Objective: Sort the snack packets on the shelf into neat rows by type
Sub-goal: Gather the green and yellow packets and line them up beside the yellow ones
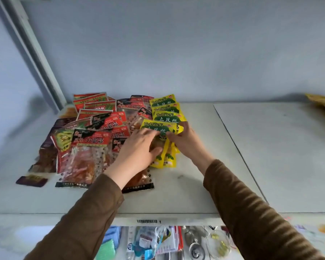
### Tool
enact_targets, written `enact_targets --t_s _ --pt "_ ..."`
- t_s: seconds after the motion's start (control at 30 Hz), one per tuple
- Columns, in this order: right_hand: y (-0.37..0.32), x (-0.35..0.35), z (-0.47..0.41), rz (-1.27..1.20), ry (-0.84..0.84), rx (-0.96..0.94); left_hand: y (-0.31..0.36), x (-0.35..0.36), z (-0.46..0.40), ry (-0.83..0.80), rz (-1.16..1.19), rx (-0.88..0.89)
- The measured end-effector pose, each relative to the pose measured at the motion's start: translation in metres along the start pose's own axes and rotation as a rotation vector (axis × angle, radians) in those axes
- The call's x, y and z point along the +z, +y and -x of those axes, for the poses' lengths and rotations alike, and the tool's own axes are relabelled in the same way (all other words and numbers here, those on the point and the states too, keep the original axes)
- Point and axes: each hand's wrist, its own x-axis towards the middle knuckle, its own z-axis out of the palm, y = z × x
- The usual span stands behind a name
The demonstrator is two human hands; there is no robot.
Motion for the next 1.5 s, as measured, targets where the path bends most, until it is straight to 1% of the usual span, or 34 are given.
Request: enact_targets --t_s 0.07,0.13,0.23,0.3,0.43,0.47,0.53,0.6,0.63,0.7,0.73,0.8,0.83,0.87,0.9,0.93,0.97,1.0,1.03,1.07,1.1,1.13,1.23,1.33,1.4,1.5 --pt "-0.005 0.01 -0.001 -0.19 0.061 0.044 -0.005 0.006 -0.001 0.061 0.023 0.036" --pt "-0.009 0.021 -0.001 -0.308 0.12 0.054 -0.008 0.011 0.0 0.134 0.079 0.046" --pt "-0.015 0.034 -0.002 -0.444 0.151 0.026 -0.011 0.015 -0.001 0.22 0.161 0.036" --pt "-0.018 0.03 -0.005 -0.518 0.163 -0.029 -0.014 0.014 -0.003 0.25 0.216 0.013" --pt "-0.026 -0.01 -0.016 -0.647 0.204 -0.217 -0.021 0.001 -0.011 0.209 0.462 -0.051" --pt "-0.03 -0.021 -0.018 -0.686 0.184 -0.267 -0.02 -0.006 -0.015 0.194 0.549 -0.081" --pt "-0.041 -0.039 -0.019 -0.756 0.108 -0.36 -0.016 -0.024 -0.028 0.174 0.816 -0.197" --pt "-0.053 -0.052 -0.019 -0.831 0.024 -0.406 -0.01 -0.042 -0.046 0.119 1.037 -0.298" --pt "-0.059 -0.055 -0.019 -0.874 -0.014 -0.413 -0.006 -0.05 -0.053 0.061 1.09 -0.32" --pt "-0.065 -0.053 -0.017 -0.98 -0.073 -0.389 0.007 -0.058 -0.059 -0.069 1.139 -0.297" --pt "-0.067 -0.049 -0.017 -1.044 -0.089 -0.352 0.011 -0.056 -0.061 -0.094 1.177 -0.273" --pt "-0.068 -0.042 -0.021 -1.144 -0.1 -0.257 0.015 -0.048 -0.062 -0.037 1.298 -0.268" --pt "-0.066 -0.04 -0.024 -1.152 -0.087 -0.214 0.014 -0.044 -0.061 0.007 1.356 -0.305" --pt "-0.061 -0.041 -0.03 -1.101 -0.053 -0.176 0.009 -0.042 -0.059 0.056 1.388 -0.343" --pt "-0.054 -0.044 -0.034 -0.956 0.008 -0.148 0.003 -0.04 -0.058 0.11 1.378 -0.368" --pt "-0.045 -0.047 -0.039 -0.709 0.082 -0.135 -0.004 -0.04 -0.057 0.168 1.349 -0.378" --pt "-0.035 -0.049 -0.042 -0.402 0.132 -0.131 -0.013 -0.04 -0.057 0.225 1.324 -0.38" --pt "-0.025 -0.048 -0.043 -0.097 0.14 -0.126 -0.022 -0.04 -0.056 0.263 1.304 -0.384" --pt "-0.016 -0.042 -0.041 0.155 0.107 -0.119 -0.027 -0.04 -0.055 0.282 1.297 -0.391" --pt "-0.009 -0.034 -0.038 0.334 0.052 -0.112 -0.031 -0.04 -0.054 0.289 1.293 -0.393" --pt "-0.004 -0.025 -0.035 0.445 0.002 -0.108 -0.032 -0.038 -0.054 0.287 1.29 -0.386" --pt "0.0 -0.016 -0.033 0.501 -0.022 -0.108 -0.033 -0.035 -0.052 0.282 1.286 -0.376" --pt "0.001 0.0 -0.033 0.511 0.028 -0.103 -0.033 -0.03 -0.048 0.271 1.291 -0.374" --pt "0.0 0.0 -0.034 0.348 0.076 -0.054 -0.034 -0.027 -0.045 0.224 1.291 -0.35" --pt "0.0 0.0 -0.033 0.121 0.087 -0.005 -0.033 -0.027 -0.042 0.2 1.295 -0.361" --pt "-0.006 -0.005 -0.032 -0.369 0.059 0.055 -0.029 -0.027 -0.037 0.178 1.281 -0.387"
